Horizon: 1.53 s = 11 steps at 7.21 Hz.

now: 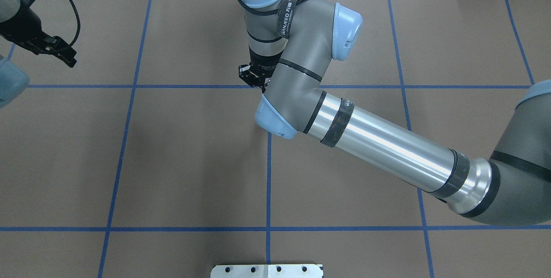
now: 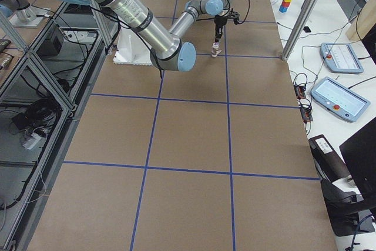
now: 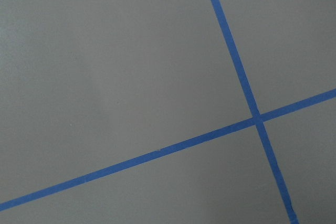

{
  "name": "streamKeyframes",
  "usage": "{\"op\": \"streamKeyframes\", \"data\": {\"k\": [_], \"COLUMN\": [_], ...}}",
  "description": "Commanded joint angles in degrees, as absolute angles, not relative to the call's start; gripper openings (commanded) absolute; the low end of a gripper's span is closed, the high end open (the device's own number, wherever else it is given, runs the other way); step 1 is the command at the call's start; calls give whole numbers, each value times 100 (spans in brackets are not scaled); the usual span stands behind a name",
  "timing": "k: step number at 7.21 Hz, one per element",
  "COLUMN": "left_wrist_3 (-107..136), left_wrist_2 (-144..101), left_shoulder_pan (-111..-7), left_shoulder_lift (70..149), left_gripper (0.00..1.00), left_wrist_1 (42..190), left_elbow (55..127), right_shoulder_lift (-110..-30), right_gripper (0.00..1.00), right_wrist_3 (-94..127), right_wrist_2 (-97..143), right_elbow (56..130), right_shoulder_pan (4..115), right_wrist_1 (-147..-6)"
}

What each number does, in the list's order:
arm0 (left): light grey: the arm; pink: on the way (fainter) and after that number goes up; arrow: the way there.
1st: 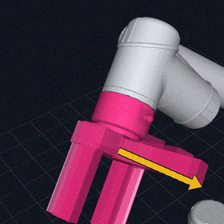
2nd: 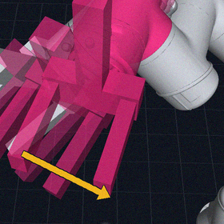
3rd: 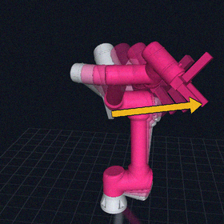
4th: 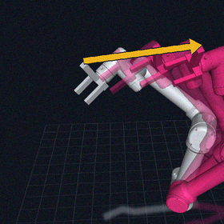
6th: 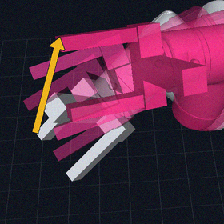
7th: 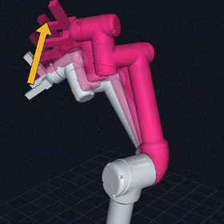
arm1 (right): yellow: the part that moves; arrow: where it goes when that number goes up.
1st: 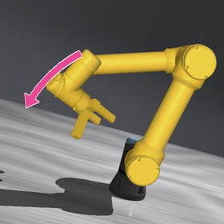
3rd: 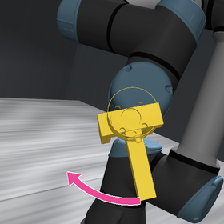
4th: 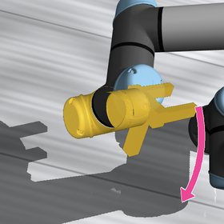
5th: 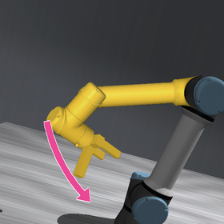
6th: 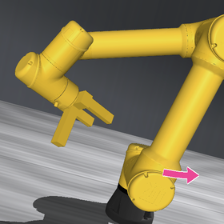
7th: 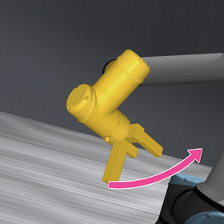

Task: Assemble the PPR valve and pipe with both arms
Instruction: 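Lower the chrome fitting onto the valve top and seat it, right gripper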

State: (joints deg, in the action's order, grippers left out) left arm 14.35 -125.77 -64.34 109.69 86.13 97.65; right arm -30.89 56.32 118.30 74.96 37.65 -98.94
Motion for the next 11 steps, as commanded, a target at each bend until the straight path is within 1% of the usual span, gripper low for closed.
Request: {"op": "streamKeyframes", "data": {"k": [1,11], "left_wrist_3": [1441,1424], "left_wrist_2": [-12577,-12577], "left_shoulder_pan": [-6434,-6434], "left_shoulder_lift": [10977,11021], "left_gripper": [100,100], "left_wrist_1": [8613,8622], "left_elbow": [9747,9616], "right_shoulder_lift": [-3094,-3138], "right_gripper": [0,0], "right_wrist_3": [5634,5616], "right_wrist_2": [11830,11830], "right_elbow": [7480,7462], "right_shoulder_pan": [3762,3762], "right_wrist_1": [-9896,-9879]}}
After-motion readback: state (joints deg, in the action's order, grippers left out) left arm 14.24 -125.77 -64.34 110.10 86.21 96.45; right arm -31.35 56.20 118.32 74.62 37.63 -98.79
